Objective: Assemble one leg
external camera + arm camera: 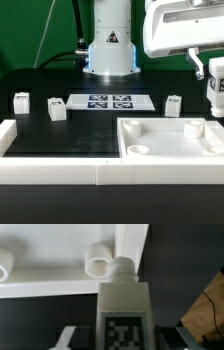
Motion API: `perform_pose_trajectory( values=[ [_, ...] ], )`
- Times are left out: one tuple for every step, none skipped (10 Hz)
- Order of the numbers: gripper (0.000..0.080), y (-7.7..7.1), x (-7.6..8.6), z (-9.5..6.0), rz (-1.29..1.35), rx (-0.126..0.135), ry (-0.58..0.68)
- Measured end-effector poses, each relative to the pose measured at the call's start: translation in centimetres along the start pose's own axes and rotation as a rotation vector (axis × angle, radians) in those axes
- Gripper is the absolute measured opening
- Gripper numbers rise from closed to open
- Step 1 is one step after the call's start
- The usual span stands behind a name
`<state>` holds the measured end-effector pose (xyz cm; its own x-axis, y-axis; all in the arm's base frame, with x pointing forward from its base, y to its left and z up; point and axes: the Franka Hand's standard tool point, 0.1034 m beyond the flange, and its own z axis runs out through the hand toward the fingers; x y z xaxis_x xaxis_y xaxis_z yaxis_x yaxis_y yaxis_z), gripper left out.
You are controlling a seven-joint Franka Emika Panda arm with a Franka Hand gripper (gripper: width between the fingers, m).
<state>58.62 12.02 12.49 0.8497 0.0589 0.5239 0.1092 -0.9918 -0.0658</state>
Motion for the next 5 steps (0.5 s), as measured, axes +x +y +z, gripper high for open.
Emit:
perform_pose_trajectory(
  values=[
    [0.0287,0.5,0.1,0.6,-0.016,-0.007,-0.002],
    [0.0287,1.0,-0.2,1.5,-0.028,-0.012,-0.012],
    [0.0287,1.2,-0.2,2.0,-0.031,-0.014,-0.021],
    [0.0287,1.1,-0.2,1.8,-0.032,-0.013,-0.018],
    [0.0287,1.1,-0.2,1.8,-0.032,-0.013,-0.018]
  ],
)
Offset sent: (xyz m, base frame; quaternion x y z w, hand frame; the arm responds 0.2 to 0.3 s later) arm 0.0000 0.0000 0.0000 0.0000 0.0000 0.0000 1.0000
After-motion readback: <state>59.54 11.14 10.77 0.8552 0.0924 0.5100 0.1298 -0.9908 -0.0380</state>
